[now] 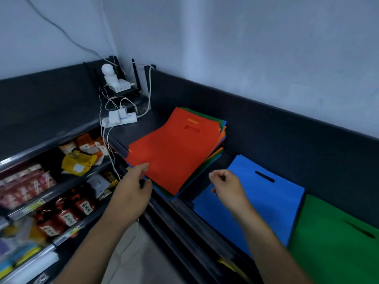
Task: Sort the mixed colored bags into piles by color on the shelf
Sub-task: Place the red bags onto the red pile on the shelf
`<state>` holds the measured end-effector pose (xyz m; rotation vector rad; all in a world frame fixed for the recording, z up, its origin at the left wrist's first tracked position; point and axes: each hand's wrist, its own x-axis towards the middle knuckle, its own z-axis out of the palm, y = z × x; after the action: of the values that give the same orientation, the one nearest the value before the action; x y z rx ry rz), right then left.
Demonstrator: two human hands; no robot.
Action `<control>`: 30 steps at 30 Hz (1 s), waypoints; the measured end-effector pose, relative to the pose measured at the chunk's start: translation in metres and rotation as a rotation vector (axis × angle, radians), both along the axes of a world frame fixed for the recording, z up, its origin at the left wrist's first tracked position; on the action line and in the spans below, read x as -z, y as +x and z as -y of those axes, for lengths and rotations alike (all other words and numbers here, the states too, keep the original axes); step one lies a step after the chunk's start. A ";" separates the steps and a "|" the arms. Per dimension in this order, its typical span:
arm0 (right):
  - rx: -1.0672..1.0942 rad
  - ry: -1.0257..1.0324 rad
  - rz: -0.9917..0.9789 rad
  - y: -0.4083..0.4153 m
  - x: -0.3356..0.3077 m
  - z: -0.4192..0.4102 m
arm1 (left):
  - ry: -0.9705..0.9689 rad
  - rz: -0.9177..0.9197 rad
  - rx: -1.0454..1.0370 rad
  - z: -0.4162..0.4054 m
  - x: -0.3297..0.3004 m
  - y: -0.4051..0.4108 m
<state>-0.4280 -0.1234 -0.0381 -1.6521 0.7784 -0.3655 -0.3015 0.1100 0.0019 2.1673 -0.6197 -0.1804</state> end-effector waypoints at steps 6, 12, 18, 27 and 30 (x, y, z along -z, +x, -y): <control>0.074 0.029 -0.031 0.064 0.016 0.008 | 0.130 0.055 0.043 0.024 0.007 0.071; 0.249 0.130 -0.055 0.104 0.025 0.009 | 0.219 0.057 0.184 0.054 0.024 0.155; 0.552 0.120 0.044 0.142 0.032 0.008 | 0.308 0.093 0.492 0.067 0.030 0.193; 0.779 0.082 0.020 0.138 0.038 0.012 | 0.316 0.135 0.566 0.072 0.026 0.243; 0.770 0.111 0.002 0.141 0.033 0.008 | 0.264 0.100 0.629 0.079 0.022 0.245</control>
<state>-0.2869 -0.1316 -0.0714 -1.1930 1.3963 -0.8408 -0.0560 0.0311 -0.0202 2.1685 -1.3910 -0.5135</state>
